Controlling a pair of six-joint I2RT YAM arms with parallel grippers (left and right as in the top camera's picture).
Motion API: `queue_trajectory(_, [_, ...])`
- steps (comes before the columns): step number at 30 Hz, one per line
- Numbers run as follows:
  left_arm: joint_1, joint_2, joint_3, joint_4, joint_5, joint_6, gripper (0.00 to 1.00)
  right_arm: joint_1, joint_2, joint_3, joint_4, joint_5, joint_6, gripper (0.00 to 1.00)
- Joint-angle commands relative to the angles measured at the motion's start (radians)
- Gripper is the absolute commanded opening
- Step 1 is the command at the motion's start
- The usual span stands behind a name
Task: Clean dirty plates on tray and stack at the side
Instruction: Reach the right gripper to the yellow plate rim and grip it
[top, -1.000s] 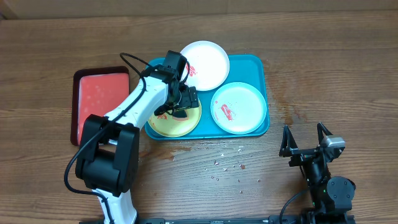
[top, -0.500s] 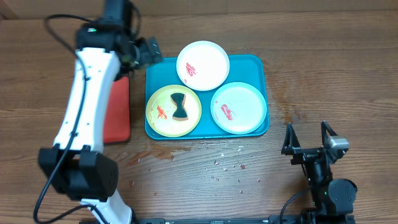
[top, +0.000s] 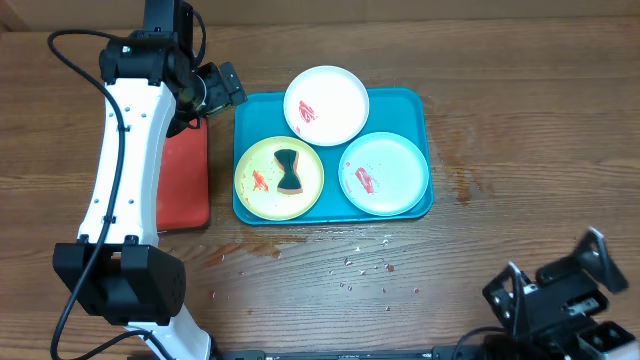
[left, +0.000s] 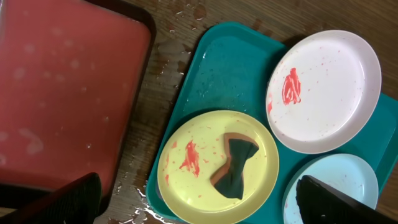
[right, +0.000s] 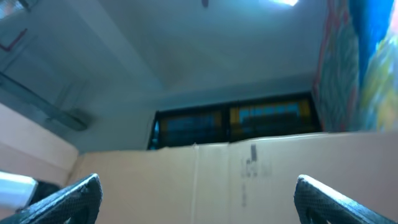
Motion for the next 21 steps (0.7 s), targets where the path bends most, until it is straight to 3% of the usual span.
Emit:
queue_trajectory(1, [-0.001, 0.011, 0.006, 0.0, -0.003, 0.016, 1.0, 0.005, 0.03, 0.211, -0.184, 0.01, -0.11, 1.0])
queue_trajectory(2, [-0.001, 0.011, 0.006, 0.0, -0.003, 0.016, 1.0, 0.005, 0.059, 0.291, -0.307, 0.013, -0.148, 1.0])
queue_trajectory(3, [-0.001, 0.011, 0.006, 0.0, -0.003, 0.016, 1.0, 0.005, 0.141, 0.46, -0.568, 0.012, -0.216, 1.0])
queue_trajectory(7, [-0.002, 0.011, 0.006, -0.001, -0.002, 0.016, 1.0, 0.005, 0.417, 0.861, -1.151, 0.008, -0.266, 1.0])
queue_trajectory(10, [-0.002, 0.011, 0.006, -0.007, 0.003, 0.016, 1.0, 0.006, 0.628, 1.099, -1.426, -0.143, -0.257, 1.0])
queue_trajectory(13, [-0.002, 0.011, 0.006, -0.011, 0.005, 0.016, 1.0, 0.005, 0.81, 1.227, -1.495, -0.438, -0.187, 1.0])
queue_trajectory(16, [-0.002, 0.011, 0.006, -0.013, 0.005, 0.016, 1.0, 0.006, 0.958, 1.241, -1.361, -0.671, -0.104, 1.0])
queue_trajectory(19, [-0.002, 0.011, 0.006, -0.019, 0.005, 0.016, 1.0, 0.006, 1.1, 1.244, -1.239, -0.668, 0.142, 1.0])
queue_trajectory(21, [-0.002, 0.011, 0.006, -0.018, 0.005, 0.016, 1.0, 0.029, 1.217, 1.272, -1.283, -0.596, 0.195, 1.0])
